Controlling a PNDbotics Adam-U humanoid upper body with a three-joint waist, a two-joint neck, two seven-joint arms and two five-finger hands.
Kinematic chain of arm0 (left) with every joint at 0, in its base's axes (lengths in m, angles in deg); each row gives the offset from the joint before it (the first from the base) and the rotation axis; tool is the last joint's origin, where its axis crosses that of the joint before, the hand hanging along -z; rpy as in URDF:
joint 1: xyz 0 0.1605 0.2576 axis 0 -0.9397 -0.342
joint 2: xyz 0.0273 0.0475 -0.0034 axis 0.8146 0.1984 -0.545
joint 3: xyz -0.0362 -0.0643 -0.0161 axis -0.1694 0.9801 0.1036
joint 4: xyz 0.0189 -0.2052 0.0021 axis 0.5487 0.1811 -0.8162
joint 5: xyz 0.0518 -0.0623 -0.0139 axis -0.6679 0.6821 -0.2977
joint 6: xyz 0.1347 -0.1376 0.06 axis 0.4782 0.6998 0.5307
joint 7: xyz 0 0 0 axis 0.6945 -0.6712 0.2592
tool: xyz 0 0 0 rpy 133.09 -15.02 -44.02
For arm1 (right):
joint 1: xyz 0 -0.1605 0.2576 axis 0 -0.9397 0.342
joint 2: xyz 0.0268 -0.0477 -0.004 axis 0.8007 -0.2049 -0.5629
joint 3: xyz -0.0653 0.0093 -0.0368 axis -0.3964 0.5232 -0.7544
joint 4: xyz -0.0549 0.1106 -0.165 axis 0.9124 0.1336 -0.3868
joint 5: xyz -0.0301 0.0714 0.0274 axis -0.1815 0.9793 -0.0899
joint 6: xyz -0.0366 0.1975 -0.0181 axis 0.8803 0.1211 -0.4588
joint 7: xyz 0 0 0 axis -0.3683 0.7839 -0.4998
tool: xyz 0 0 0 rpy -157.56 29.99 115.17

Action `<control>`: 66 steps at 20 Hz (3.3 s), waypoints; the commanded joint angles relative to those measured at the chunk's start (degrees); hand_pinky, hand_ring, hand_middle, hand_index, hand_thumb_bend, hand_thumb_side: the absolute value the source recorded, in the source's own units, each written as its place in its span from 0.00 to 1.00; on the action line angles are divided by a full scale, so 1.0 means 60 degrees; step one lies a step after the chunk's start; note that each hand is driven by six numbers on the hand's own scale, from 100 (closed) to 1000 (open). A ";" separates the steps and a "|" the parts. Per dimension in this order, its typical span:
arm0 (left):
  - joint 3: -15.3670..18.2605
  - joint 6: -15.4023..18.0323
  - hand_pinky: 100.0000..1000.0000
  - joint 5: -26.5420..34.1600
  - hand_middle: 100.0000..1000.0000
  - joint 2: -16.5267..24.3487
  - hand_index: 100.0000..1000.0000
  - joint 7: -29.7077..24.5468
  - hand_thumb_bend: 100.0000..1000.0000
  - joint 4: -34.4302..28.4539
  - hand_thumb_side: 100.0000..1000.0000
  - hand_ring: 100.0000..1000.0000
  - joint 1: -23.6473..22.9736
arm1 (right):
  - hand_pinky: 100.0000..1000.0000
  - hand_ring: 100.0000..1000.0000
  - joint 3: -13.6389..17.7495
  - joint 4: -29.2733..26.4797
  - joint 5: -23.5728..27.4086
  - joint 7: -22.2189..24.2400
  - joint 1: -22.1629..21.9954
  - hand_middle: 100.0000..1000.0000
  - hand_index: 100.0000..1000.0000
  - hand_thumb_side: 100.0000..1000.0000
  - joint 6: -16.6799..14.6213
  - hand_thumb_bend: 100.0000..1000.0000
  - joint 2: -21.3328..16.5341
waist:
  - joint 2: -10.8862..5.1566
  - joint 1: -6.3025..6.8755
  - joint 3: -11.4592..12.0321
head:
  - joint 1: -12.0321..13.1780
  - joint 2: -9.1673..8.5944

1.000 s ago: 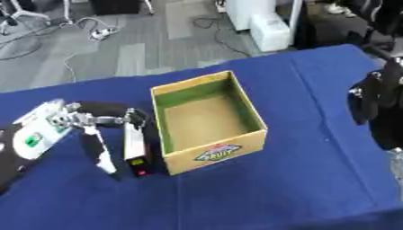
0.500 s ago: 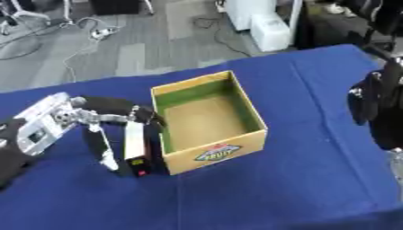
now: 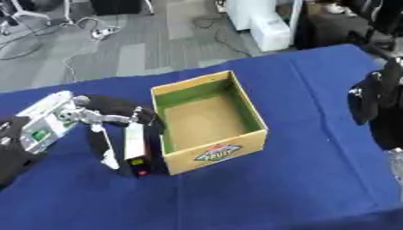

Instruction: Pick up objects on the table and place them in the box.

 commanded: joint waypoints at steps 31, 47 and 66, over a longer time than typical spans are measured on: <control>-0.0239 0.3412 1.00 -0.1836 0.89 0.0333 0.94 -0.3407 0.72 0.0369 0.19 0.94 0.0733 | 0.10 0.26 0.0046 -0.0124 -0.0037 0.0314 0.0090 0.32 0.42 1.00 -0.0320 0.00 -0.0258 | -0.0107 -0.0016 0.0028 | -0.0005 -0.0014; -0.0303 0.3412 1.00 -0.1918 0.87 0.0180 0.95 -0.3407 0.70 0.0799 0.21 0.90 0.0557 | 0.10 0.26 0.0048 -0.0124 0.0002 0.0309 0.0131 0.32 0.42 1.00 -0.0313 0.00 -0.0263 | -0.0096 -0.0019 -0.0022 | -0.0004 -0.0032; -0.0259 0.3412 1.00 -0.1860 0.86 -0.0006 0.94 -0.3407 0.68 0.1037 0.20 0.88 0.0449 | 0.10 0.26 0.0048 -0.0124 0.0103 0.0285 0.0283 0.32 0.42 1.00 -0.0219 0.00 -0.0265 | -0.0060 0.0000 -0.0154 | 0.0068 -0.0125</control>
